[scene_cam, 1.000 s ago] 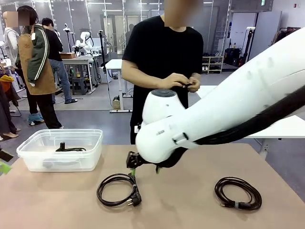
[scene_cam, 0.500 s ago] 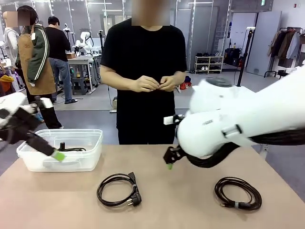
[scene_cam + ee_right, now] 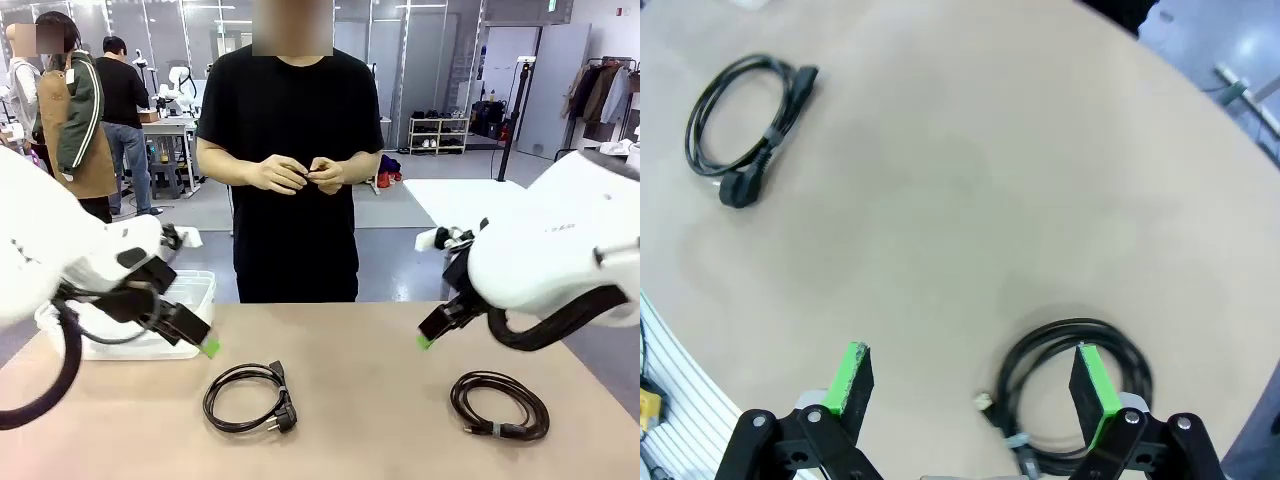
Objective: Organize and store the cables.
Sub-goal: Place the Power Cable into the Organizing box.
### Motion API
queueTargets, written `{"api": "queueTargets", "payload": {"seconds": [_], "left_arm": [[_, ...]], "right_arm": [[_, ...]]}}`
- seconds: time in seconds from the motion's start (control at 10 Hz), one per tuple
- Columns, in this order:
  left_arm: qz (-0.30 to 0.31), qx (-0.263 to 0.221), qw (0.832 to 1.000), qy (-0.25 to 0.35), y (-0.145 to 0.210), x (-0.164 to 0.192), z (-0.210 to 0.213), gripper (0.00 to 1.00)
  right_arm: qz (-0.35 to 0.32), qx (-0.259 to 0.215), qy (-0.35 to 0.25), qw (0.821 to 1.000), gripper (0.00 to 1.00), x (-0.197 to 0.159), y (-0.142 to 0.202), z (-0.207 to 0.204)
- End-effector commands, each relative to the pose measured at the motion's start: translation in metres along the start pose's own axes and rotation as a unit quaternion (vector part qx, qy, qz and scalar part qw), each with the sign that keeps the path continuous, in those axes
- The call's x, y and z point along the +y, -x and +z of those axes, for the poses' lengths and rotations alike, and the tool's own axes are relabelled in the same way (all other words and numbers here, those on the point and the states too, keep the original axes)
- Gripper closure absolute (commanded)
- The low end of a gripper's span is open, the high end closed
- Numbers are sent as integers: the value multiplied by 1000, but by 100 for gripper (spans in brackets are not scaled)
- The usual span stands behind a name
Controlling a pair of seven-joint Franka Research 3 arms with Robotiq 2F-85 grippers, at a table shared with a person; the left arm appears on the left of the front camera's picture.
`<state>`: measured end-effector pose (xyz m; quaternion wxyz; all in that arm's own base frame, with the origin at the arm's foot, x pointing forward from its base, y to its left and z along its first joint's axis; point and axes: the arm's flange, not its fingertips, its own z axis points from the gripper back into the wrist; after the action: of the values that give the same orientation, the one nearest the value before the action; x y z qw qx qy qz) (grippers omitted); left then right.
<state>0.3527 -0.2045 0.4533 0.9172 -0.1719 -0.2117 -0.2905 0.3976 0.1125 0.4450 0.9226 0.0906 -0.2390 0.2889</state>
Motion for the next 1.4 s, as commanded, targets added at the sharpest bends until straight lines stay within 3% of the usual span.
{"api": "queueTargets", "payload": {"seconds": [0.0,0.3,0.6,0.9,1.0,1.1,1.3], "left_arm": [[25,34,998,-40,-18,-21,-21,0],[50,66,993,-82,-44,-53,-52,0],[86,108,984,-110,-61,-64,-88,0],[126,81,979,-138,-78,-65,-126,0],[120,74,980,-138,-79,-63,-127,0],[113,96,982,-115,-61,-58,-113,0],[113,96,982,-115,-61,-58,-113,0]], "right_arm": [[6,-19,-27,999,0,-6,69,5],[12,-27,-56,998,0,-17,115,15],[35,-51,-92,994,0,-7,138,21],[75,-41,-122,989,0,5,144,24],[43,-33,-94,994,0,-57,39,38],[43,-33,-94,994,0,-57,39,38],[43,-33,-94,994,0,-57,39,38]]}}
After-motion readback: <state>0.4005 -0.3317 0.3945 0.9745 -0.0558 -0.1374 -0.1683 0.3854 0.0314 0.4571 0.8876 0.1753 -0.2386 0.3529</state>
